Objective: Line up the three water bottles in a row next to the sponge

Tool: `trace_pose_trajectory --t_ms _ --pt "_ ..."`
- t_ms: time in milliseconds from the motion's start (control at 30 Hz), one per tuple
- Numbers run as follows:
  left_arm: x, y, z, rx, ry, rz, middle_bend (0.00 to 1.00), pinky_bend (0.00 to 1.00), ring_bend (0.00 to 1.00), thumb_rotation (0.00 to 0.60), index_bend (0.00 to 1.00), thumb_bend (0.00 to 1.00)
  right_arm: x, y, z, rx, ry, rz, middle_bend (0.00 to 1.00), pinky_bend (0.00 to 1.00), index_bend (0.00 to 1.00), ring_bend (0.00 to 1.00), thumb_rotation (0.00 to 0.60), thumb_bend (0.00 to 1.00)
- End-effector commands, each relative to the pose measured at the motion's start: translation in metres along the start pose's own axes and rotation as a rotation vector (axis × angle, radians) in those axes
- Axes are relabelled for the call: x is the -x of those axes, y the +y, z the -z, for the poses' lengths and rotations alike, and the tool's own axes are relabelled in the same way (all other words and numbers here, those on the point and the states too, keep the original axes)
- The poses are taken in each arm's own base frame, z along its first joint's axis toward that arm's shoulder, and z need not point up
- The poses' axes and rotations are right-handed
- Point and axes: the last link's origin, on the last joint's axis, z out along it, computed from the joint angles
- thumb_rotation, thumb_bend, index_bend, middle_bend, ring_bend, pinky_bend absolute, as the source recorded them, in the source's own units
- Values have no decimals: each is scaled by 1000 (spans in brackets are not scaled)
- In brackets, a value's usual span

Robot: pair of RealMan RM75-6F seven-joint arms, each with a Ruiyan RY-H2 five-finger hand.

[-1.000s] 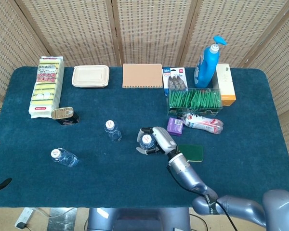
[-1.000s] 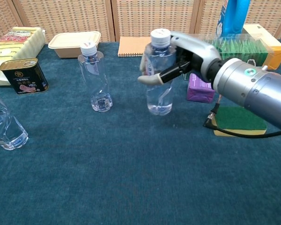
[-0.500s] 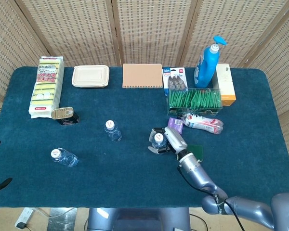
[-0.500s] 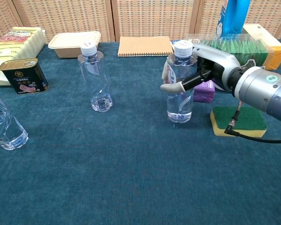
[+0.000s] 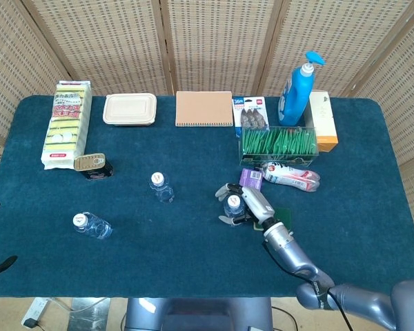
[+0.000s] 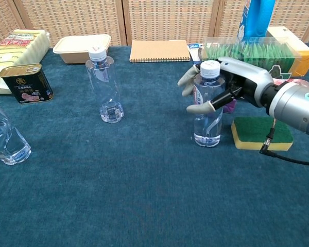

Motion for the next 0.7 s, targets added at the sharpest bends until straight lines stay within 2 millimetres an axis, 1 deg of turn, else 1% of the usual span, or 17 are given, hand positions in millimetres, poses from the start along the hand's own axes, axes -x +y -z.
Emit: trace_pose_trajectory --t_ms 33,133,233,367,400,500,600,700 --pt "0 0 0 0 0 1 0 41 0 600 0 100 -1 2 4 -10 -42 12 178 324 160 113 600 163" --pt "0 0 0 2 1 1 0 41 0 600 0 101 -5 2 7 -22 -41 11 91 233 127 31 600 152" --pt "0 0 0 2 1 3 0 41 0 600 0 101 -11 0 11 -36 -27 11 54 190 116 8 600 148" --pt "-1 -1 0 -1 2 5 0 41 0 600 0 100 -31 -8 22 -66 16 35 20 146 84 0 600 131" --pt "-1 -1 1 0 3 6 0 41 0 600 0 101 -42 -11 27 -73 36 44 13 139 78 0 600 129" --pt "-2 -1 1 3 4 8 0 41 0 600 0 101 -60 -18 41 -68 49 51 2 129 69 0 600 128" --pt "-1 0 2 9 2 10 0 41 0 600 0 101 -81 -27 64 -56 54 65 0 122 61 0 600 123" --pt "-2 2 2 25 9 20 0 41 0 600 0 100 -100 -31 94 -30 56 95 0 122 58 0 600 112"
